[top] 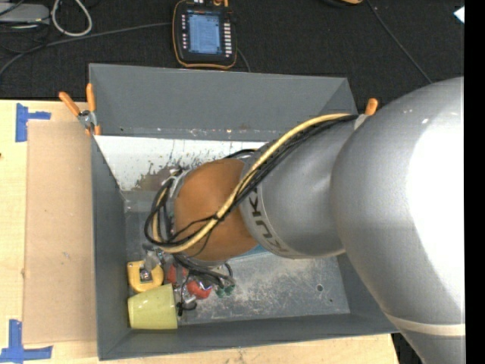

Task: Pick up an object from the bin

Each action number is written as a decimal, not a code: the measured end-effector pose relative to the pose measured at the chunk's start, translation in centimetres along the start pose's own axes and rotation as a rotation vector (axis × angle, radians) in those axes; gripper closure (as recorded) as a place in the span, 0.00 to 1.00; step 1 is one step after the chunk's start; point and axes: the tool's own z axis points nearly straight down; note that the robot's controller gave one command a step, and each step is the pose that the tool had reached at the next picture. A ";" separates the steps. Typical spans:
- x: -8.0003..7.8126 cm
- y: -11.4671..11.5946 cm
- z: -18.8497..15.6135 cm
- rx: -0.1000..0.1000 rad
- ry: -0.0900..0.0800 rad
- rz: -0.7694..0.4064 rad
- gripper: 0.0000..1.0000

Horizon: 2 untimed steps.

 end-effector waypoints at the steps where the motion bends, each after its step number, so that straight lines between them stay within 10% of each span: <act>1: -0.6 0.2 1.9 0.019 0.001 -0.060 1.00; 2: -0.7 0.2 1.9 0.020 0.000 -0.060 1.00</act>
Offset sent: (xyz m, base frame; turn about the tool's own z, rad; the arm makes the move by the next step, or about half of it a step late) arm 0.0000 0.0000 0.0000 0.0000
